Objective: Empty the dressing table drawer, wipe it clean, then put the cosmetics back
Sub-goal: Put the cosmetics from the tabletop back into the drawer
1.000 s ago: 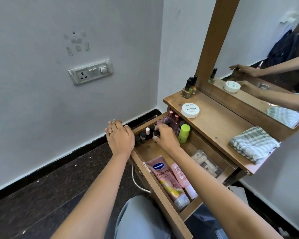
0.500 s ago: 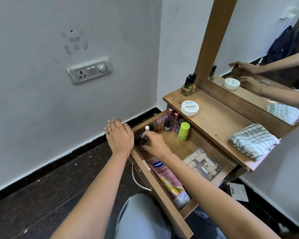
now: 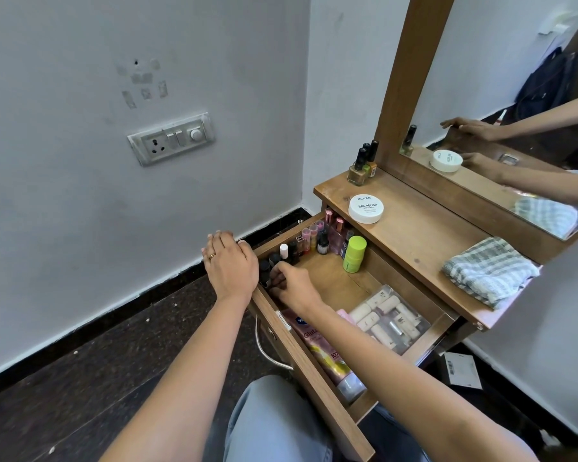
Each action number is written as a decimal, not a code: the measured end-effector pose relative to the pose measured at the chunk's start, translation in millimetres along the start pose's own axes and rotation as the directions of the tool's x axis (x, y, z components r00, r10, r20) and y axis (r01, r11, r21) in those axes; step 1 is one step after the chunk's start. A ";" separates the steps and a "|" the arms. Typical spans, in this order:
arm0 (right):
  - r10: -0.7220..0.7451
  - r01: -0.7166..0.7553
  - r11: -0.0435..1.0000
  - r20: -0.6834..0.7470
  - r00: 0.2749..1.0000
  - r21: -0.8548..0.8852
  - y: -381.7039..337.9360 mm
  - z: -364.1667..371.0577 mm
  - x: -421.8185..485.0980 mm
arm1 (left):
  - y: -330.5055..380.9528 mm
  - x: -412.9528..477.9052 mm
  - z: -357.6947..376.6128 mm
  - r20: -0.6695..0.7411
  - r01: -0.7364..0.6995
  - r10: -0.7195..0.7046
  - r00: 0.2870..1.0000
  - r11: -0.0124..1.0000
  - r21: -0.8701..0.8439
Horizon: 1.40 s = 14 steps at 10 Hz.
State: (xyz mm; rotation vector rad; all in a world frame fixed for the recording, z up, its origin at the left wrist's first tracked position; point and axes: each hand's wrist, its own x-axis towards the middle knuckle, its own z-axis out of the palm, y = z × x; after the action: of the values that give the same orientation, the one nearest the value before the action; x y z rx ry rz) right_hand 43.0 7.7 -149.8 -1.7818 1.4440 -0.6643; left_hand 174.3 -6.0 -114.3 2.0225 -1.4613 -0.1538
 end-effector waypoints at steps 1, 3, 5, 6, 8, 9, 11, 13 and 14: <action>0.003 -0.003 1.000 -0.009 1.000 0.017 -1.1 0.7 1.2 | 0.1 0.1 -0.3 0.002 -0.002 0.002 1.000 1.000 0.005; -0.004 0.004 1.000 0.015 1.000 -0.016 -3.6 -5.7 -1.7 | -1.2 0.1 0.0 0.004 -0.005 0.005 1.000 1.000 0.010; -0.116 0.118 0.993 -0.320 0.940 -0.014 -42.8 -94.8 4.4 | -0.2 1.1 0.7 -0.001 0.001 -0.001 1.000 1.000 -0.005; -0.188 0.112 0.980 -0.577 0.795 -0.166 -52.2 -164.2 31.0 | 0.1 0.2 0.4 0.003 0.002 -0.002 1.000 1.000 -0.010; -0.178 -0.100 0.910 -0.597 0.782 -0.402 -47.0 -243.7 79.2 | 0.4 0.0 -0.2 -0.001 -0.004 0.004 1.000 1.000 -0.013; -0.139 -0.130 0.868 -0.488 0.862 -0.479 -45.1 -247.2 90.5 | 0.1 -0.2 -0.4 -0.001 -0.013 0.013 1.000 1.000 -0.002; -0.112 -0.142 0.853 -0.442 0.890 -0.503 -37.4 -234.1 96.4 | 0.4 -0.5 -0.5 -0.001 -0.013 0.013 1.000 1.000 -0.002; -0.142 -0.142 0.856 -0.490 0.860 -0.497 -39.9 -224.5 95.8 | -1.2 0.2 1.2 -0.002 -0.011 0.011 1.000 1.000 0.003; -0.175 -0.116 0.853 -0.489 0.855 -0.508 -41.2 -220.8 95.0 | -0.4 -0.1 0.5 0.003 -0.004 0.004 1.000 1.000 -0.009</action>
State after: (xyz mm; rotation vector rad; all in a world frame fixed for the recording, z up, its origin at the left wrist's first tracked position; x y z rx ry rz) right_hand -81.1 -129.1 9.4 -2.1405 2.1324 -0.8797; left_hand 174.4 -6.0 -114.9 2.0132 -1.4639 -0.1615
